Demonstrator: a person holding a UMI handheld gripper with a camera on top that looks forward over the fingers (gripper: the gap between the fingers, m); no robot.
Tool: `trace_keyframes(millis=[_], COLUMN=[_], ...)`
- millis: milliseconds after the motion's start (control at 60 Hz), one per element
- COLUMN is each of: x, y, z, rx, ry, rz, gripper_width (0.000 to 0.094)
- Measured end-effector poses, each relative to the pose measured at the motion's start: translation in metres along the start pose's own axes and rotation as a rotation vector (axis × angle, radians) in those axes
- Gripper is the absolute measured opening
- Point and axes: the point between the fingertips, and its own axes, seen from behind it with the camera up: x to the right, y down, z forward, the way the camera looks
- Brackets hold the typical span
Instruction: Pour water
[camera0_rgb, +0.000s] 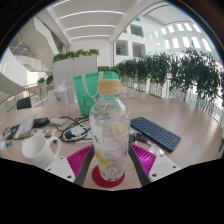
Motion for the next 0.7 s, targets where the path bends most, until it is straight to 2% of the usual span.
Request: trace_keyframes(millis=[17, 33, 100, 233, 467, 550, 700], x=[-0.002, -0.005, -0.013, -0.029, -0.074, -0.085, -0.100], y=[0.000, -0.001, 0.004, 0.009, -0.009, -0.010, -0.026], z=[-0.007, -0.016, -0.048, -0.146, -0.313, -0.357, -0.422], rx=[-0.012, -0.018, -0.023, -0.054, -0.047, -0.061, -0.029], ry=[-0.002, -0.006, -0.025, -0.009, 0.020, 0.032, 0.058], rz=[0.006, 0.013, 0.029, 0.022, 0.025, 0.041, 0.000], gripper_width=[0.0844, 0.0858, 0.0819, 0.0833, 0.0832, 0.0830, 0.0832])
